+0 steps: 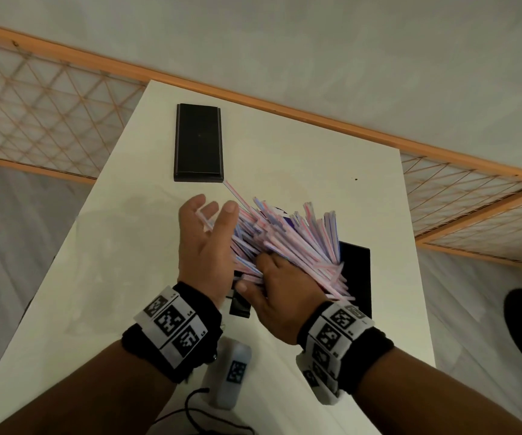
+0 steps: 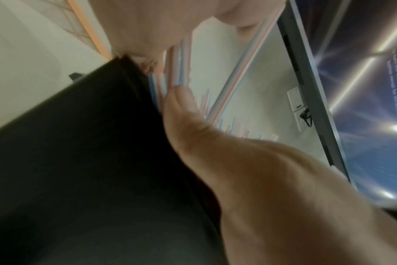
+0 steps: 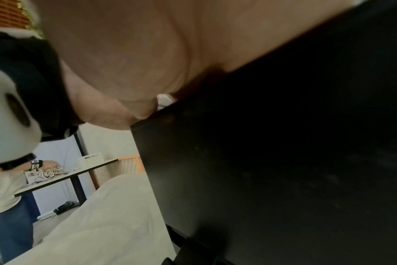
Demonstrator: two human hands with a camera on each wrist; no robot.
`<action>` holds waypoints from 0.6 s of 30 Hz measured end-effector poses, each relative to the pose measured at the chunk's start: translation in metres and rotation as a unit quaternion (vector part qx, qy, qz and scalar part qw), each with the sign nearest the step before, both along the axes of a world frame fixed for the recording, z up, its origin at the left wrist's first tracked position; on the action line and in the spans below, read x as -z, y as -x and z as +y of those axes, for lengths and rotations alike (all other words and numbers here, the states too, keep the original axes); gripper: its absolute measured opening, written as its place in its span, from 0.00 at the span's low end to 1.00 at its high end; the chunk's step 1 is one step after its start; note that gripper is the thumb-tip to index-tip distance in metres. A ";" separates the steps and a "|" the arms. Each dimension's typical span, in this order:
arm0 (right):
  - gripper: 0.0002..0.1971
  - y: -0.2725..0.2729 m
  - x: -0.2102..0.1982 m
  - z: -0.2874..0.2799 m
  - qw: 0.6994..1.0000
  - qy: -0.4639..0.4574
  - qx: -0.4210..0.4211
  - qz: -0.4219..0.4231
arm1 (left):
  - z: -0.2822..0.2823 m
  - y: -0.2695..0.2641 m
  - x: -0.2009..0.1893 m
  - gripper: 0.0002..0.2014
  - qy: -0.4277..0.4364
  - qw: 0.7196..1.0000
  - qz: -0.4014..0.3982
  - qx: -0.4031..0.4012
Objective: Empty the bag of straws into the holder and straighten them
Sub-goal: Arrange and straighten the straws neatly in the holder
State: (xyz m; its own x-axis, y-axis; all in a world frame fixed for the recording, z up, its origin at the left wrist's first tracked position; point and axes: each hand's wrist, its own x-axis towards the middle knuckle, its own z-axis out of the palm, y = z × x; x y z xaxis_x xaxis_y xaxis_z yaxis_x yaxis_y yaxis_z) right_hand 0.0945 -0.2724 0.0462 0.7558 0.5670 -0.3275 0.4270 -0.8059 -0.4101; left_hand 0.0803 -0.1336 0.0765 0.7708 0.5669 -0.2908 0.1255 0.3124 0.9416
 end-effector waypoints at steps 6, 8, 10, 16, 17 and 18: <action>0.15 -0.006 -0.009 0.007 0.999 -0.019 0.002 -0.037 | 0.023 -0.009 -0.004 0.31 -0.007 0.999 -0.027 -0.016; 0.13 -0.009 -0.011 0.010 0.998 -0.010 -0.020 -0.054 | 0.024 -0.011 -0.002 0.34 -0.053 0.998 -0.019 0.006; 0.15 -0.012 -0.013 0.013 0.999 -0.010 -0.024 -0.042 | 0.023 -0.011 0.003 0.30 -0.121 0.992 -0.002 0.021; 0.39 -0.007 -0.013 0.012 0.999 -0.029 0.004 -0.043 | 0.013 -0.005 0.018 0.30 -0.254 0.962 0.061 0.084; 0.39 -0.004 -0.013 0.012 0.999 -0.035 -0.001 -0.042 | 0.010 -0.004 0.021 0.30 -0.260 0.959 0.067 0.093; 0.39 0.000 -0.014 0.013 0.998 -0.042 -0.006 -0.040 | 0.007 -0.004 0.025 0.30 -0.255 0.959 0.072 0.096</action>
